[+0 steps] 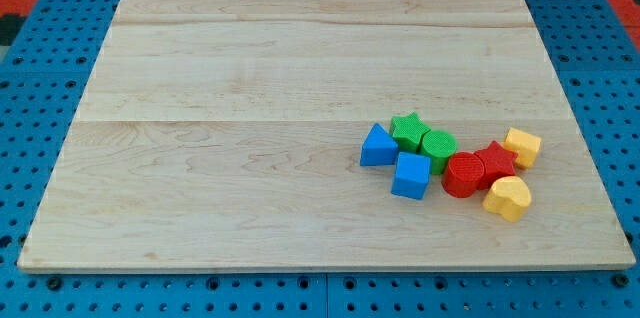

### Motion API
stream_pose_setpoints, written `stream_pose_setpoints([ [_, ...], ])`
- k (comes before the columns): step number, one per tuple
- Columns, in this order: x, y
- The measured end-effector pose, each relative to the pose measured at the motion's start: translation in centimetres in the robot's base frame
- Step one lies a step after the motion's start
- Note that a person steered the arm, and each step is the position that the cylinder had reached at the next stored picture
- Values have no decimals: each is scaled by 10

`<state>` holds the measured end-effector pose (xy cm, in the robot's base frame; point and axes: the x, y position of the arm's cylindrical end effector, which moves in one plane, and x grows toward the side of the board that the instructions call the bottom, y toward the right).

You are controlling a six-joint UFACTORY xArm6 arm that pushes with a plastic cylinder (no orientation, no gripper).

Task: Separate the yellow heart from the group of blocks

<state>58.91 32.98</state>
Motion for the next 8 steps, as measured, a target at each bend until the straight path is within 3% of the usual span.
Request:
stream_pose_setpoints([
  [3,3,-7],
  [4,-22,-26],
  [6,-32,-117],
  [8,-49,-164],
])
